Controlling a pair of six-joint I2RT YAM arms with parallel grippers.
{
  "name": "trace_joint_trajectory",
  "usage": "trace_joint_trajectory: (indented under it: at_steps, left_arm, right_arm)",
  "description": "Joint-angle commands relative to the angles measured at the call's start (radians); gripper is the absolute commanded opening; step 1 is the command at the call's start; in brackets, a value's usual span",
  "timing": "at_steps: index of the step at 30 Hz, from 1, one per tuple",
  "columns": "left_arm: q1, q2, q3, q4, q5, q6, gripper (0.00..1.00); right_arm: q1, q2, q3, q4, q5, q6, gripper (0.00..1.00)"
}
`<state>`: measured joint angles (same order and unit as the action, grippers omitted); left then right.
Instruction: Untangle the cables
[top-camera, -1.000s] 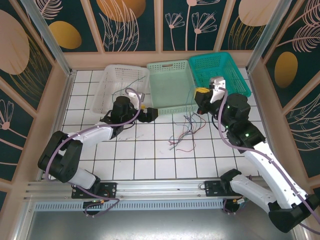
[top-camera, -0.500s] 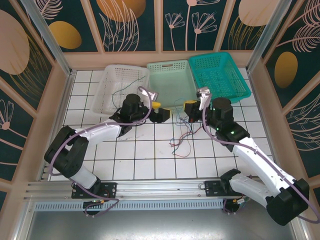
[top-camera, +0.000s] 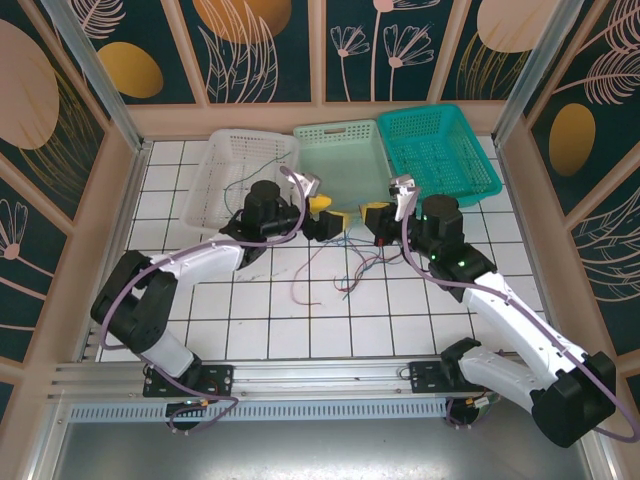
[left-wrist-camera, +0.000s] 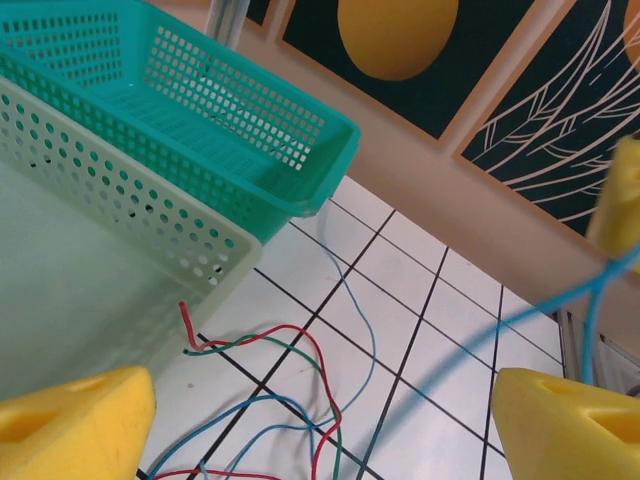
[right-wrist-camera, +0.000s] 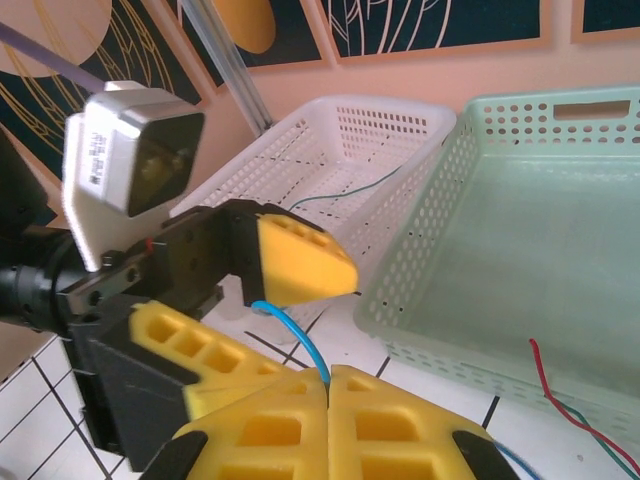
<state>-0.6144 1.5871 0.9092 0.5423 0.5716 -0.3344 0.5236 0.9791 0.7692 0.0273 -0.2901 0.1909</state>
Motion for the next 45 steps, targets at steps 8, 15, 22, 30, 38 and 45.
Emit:
trace_joint_trajectory:
  at_steps: [8, 15, 22, 30, 38, 45]
  left_arm:
    - [-0.002, -0.112, -0.065, 0.029, -0.003, 0.002, 0.87]
    - [-0.002, -0.099, -0.07, 0.141, 0.072, -0.074, 0.85]
    - [-0.003, -0.107, -0.044, -0.008, -0.041, -0.005, 0.88]
    - [-0.002, -0.118, -0.076, 0.04, -0.094, -0.024, 0.91]
    - [-0.003, -0.146, -0.112, 0.062, -0.137, -0.026, 0.93]
    - [-0.003, -0.165, -0.138, 0.069, -0.142, -0.018, 0.95]
  right_arm:
    - [0.007, -0.009, 0.022, 0.052, -0.015, -0.009, 0.0]
    - [0.007, 0.014, 0.038, 0.036, 0.017, -0.004, 0.0]
    - [0.007, -0.031, 0.061, 0.033, 0.041, -0.043, 0.0]
    - [0.006, -0.058, 0.275, -0.055, 0.071, -0.131, 0.0]
    - [0.006, 0.007, 0.461, -0.105, 0.111, -0.21, 0.0]
    - [0.006, 0.086, 0.629, -0.109, 0.035, -0.214, 0.0]
